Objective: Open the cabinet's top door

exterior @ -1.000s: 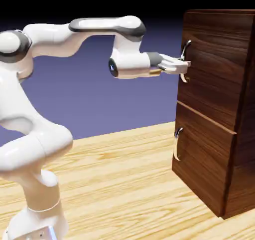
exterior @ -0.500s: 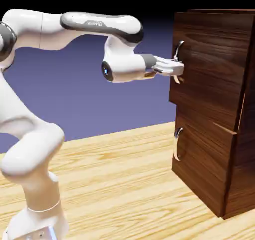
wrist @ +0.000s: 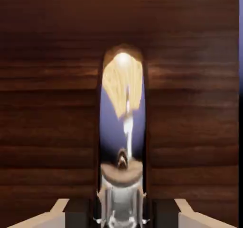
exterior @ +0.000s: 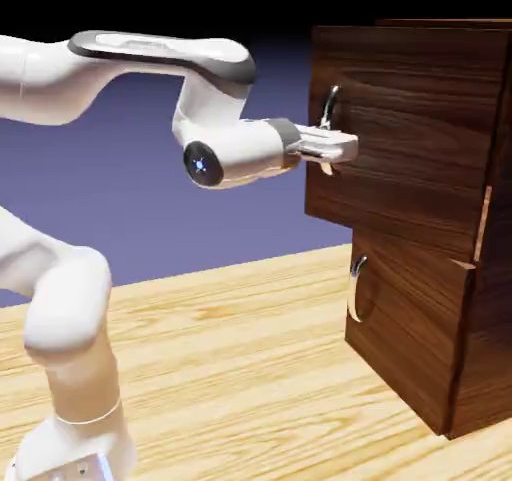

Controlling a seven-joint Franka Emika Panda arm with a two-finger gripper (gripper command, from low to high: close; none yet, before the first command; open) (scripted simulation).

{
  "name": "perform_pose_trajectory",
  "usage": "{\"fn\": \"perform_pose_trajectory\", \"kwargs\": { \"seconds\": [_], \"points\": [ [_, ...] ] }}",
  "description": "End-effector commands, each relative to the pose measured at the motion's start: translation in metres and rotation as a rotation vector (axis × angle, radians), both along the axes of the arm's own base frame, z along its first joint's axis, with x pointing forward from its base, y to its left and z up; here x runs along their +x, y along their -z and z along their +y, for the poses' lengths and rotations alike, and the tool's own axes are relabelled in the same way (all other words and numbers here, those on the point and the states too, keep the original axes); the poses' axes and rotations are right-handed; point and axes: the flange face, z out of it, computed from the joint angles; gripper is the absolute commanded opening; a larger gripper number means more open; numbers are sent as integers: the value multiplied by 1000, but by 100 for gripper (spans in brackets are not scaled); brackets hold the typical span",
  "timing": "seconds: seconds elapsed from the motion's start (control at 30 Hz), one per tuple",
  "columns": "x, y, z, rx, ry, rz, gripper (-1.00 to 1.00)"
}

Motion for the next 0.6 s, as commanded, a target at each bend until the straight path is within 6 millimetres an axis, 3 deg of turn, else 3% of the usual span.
{"fn": "perform_pose_trajectory", "kwargs": {
  "seconds": [0.0,0.57],
  "points": [
    [-4,0,-6,0,-22,0,-100],
    [-52,0,-128,0,-455,0,-100]
  ]
}}
